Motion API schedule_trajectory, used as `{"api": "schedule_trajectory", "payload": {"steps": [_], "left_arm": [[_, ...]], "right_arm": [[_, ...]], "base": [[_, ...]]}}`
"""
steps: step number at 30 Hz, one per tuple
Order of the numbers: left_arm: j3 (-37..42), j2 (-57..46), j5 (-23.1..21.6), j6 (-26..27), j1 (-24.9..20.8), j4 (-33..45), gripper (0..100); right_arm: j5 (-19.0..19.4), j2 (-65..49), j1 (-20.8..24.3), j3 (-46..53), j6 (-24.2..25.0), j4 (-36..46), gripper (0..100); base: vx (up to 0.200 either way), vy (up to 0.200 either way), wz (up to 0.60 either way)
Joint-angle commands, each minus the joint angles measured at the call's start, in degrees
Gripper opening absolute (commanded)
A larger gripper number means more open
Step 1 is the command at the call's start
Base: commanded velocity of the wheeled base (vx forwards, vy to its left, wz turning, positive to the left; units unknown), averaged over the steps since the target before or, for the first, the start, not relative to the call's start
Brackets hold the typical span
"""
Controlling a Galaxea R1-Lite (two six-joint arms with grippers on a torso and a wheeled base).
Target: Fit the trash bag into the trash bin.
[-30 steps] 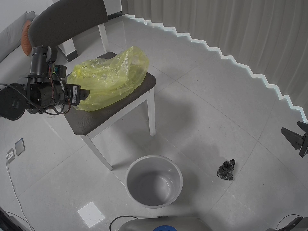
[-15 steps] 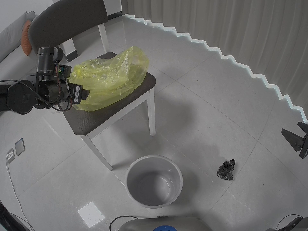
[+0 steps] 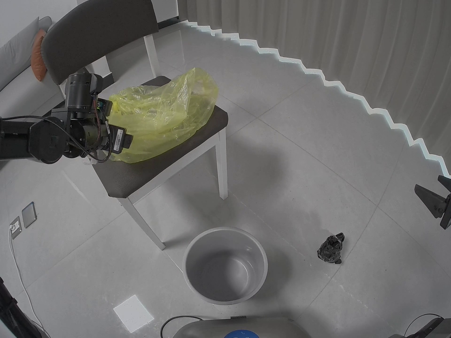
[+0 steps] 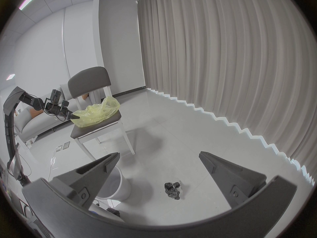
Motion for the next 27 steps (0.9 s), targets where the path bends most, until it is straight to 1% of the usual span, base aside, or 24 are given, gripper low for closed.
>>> {"api": "schedule_trajectory", "payload": {"steps": [1,8,19,20,27], "left_arm": [[-0.6,1.2,0.3,0.1,1.2,0.0,100],[-0.2,0.3,0.4,0.1,3.1,0.0,100],[-0.1,-0.7,0.4,0.1,3.2,0.0,100],[-0.1,-0.7,0.4,0.1,3.2,0.1,0],[1.2,-0.8,0.4,-0.1,2.9,0.0,0]], "right_arm": [[0.0,0.2,-0.2,-0.1,0.0,0.0,100],[0.0,0.4,-0.3,-0.2,0.0,0.2,100],[0.0,0.5,-0.3,-0.3,-0.8,0.0,100],[0.0,0.5,-0.3,-0.3,-0.8,0.0,100],[0.0,0.4,-0.3,-0.3,-1.0,0.1,100]], "base": [[0.0,0.0,0.0],[0.0,0.0,0.0],[0.0,0.0,0.0],[0.0,0.0,0.0],[0.0,0.0,0.0]]}}
